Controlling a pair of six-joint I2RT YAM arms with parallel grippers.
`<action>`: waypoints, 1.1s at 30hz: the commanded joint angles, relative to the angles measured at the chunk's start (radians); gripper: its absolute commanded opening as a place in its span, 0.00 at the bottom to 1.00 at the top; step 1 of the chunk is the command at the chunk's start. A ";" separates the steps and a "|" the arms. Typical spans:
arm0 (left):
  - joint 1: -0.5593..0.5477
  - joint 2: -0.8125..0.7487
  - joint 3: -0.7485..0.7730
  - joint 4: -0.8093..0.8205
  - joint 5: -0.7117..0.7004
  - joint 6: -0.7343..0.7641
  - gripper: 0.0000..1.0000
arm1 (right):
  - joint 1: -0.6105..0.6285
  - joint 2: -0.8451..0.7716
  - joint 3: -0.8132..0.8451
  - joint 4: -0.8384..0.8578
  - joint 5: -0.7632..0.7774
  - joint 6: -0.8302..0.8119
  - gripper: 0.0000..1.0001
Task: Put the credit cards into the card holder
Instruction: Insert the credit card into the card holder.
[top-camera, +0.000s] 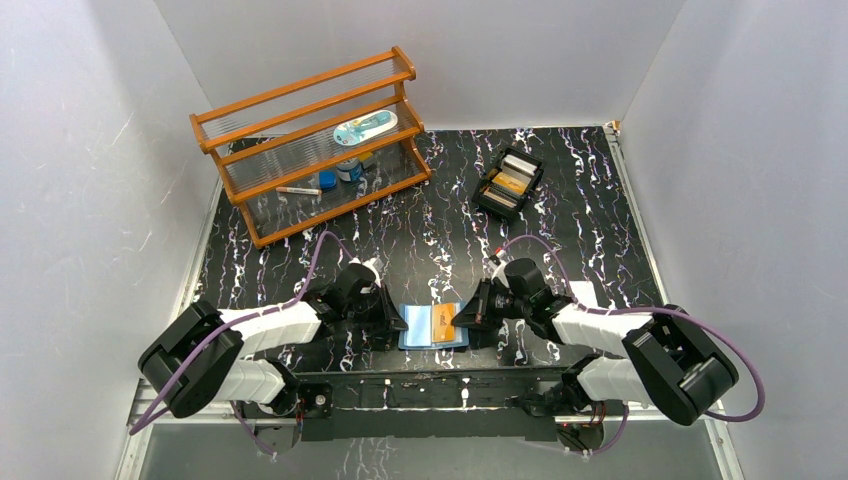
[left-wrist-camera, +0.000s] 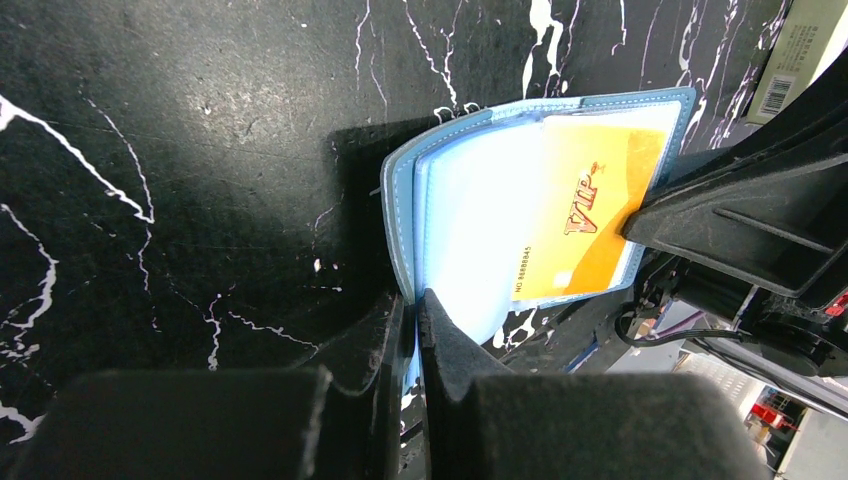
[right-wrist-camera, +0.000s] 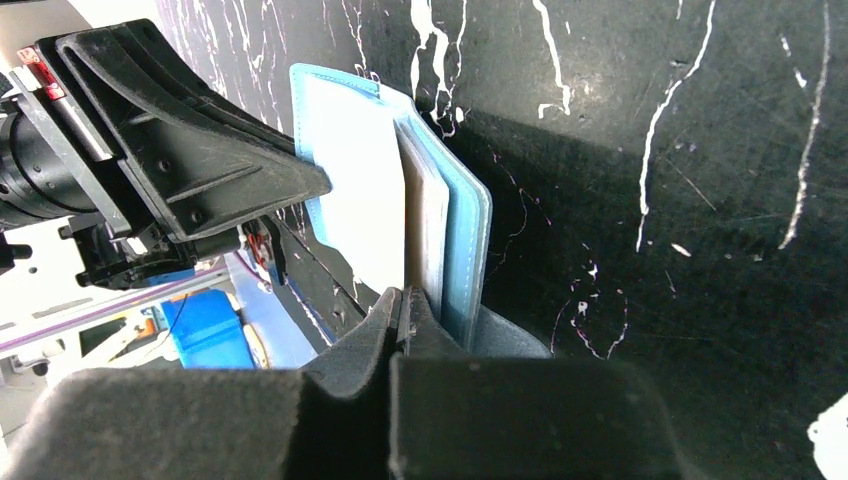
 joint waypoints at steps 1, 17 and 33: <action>0.000 0.018 -0.016 -0.015 -0.009 0.010 0.02 | 0.003 0.009 -0.019 0.099 -0.027 0.019 0.00; 0.000 0.018 -0.022 -0.007 -0.004 0.007 0.03 | 0.005 0.023 -0.038 0.200 -0.064 0.058 0.00; 0.000 0.019 -0.031 0.004 0.000 -0.001 0.07 | 0.005 0.094 -0.060 0.241 -0.079 0.058 0.00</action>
